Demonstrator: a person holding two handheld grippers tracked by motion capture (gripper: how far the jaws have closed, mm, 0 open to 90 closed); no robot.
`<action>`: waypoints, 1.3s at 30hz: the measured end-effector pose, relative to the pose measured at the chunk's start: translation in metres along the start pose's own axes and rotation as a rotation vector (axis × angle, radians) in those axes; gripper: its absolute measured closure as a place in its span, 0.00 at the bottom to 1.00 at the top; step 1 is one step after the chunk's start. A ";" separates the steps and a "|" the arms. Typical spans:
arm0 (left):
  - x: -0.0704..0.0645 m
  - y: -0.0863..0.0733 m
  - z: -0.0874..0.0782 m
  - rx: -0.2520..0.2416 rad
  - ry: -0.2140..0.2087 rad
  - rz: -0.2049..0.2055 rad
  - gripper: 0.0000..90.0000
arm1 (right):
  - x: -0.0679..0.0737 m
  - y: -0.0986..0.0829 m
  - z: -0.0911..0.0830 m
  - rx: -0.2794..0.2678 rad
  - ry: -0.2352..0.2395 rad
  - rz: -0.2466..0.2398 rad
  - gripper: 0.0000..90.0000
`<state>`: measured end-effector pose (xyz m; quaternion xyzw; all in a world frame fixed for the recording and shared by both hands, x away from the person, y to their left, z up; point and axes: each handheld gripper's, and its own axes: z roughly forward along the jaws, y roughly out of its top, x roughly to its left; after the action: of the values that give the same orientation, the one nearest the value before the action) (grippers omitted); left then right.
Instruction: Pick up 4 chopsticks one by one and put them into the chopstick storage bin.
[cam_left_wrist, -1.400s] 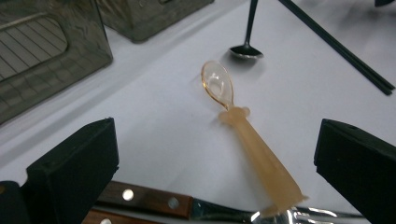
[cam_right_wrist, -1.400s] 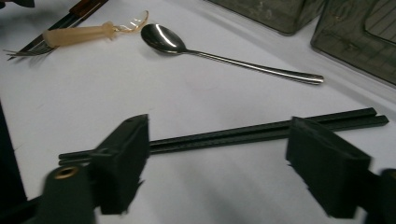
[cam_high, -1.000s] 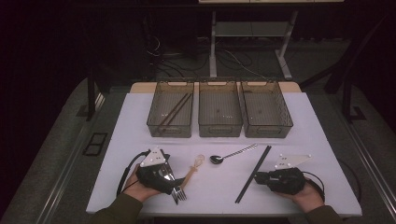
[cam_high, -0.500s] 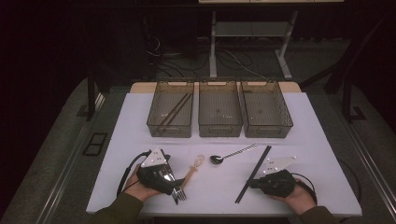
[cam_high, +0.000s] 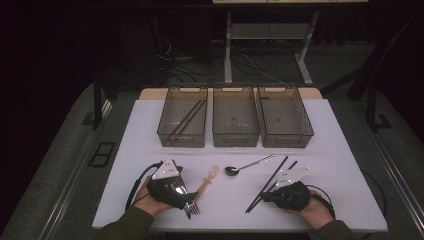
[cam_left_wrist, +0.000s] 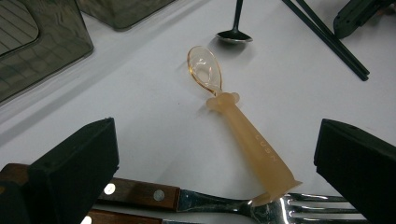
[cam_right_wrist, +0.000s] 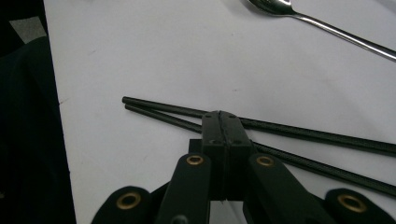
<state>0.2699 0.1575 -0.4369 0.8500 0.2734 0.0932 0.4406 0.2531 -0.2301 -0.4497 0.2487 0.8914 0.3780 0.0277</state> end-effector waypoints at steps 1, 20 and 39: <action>0.000 0.000 0.000 0.001 0.001 0.001 0.00 | 0.000 0.001 0.001 -0.003 -0.001 -0.001 1.00; 0.000 0.000 0.001 0.003 0.000 0.000 0.00 | 0.009 0.014 0.016 -0.014 0.045 -0.040 1.00; 0.001 0.000 0.001 0.003 0.002 0.011 0.00 | 0.009 0.025 0.028 -0.016 0.045 -0.047 1.00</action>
<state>0.2706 0.1575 -0.4373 0.8519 0.2695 0.0959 0.4386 0.2624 -0.1929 -0.4517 0.2189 0.8943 0.3898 0.0184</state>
